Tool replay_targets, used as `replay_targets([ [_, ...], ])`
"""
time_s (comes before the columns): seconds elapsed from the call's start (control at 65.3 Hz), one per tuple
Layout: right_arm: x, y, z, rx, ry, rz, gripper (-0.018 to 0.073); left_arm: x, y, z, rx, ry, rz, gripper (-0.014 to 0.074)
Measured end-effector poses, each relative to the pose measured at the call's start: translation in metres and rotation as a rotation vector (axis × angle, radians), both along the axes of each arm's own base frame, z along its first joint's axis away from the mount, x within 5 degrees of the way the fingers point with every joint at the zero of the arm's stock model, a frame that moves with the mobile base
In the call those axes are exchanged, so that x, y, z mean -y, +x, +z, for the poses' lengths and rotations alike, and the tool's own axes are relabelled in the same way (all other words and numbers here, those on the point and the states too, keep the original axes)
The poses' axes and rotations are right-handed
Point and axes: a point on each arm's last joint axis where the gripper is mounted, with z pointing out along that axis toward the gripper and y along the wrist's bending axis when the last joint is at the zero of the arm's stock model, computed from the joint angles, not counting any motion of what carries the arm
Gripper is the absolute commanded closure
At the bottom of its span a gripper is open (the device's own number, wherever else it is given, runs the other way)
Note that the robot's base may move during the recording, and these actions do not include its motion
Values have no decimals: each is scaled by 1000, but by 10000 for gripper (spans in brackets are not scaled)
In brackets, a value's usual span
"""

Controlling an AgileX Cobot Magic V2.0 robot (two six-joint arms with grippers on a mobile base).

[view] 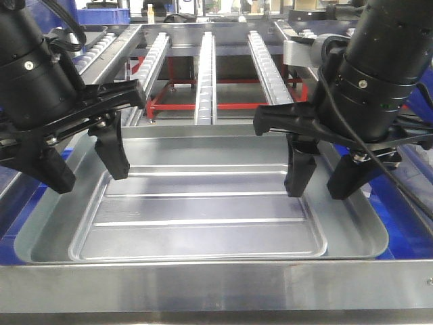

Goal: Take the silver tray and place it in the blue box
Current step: 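Move both grippers inward to straddle the tray's side rims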

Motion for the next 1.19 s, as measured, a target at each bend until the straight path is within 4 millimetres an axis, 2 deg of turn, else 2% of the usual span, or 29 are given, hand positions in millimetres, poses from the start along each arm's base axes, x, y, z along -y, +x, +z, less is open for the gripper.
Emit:
replay_targets([
  [0.153, 0, 0, 1, -9, -8, 2, 144, -2, -1, -1, -8, 35, -16, 302],
  [0.352, 2, 0, 11, -73, -49, -46, 144, -5, -3, -2, -36, 61, -6, 302],
  [0.551, -4, 4, 23, -33, -79, -80, 144, -2, 0, 8, -16, 123, 41, 302],
  [0.765, -10, 9, 3, -84, -113, -79, 144, 10, -1, 15, 3, 90, 57, 302],
  [0.919, -11, 12, -9, -113, -130, -82, 144, 12, 3, 2, -34, 114, 61, 302],
  [1.194, -12, 13, -13, -120, -133, -83, 144, 16, 7, -24, -108, 171, 54, 302],
])
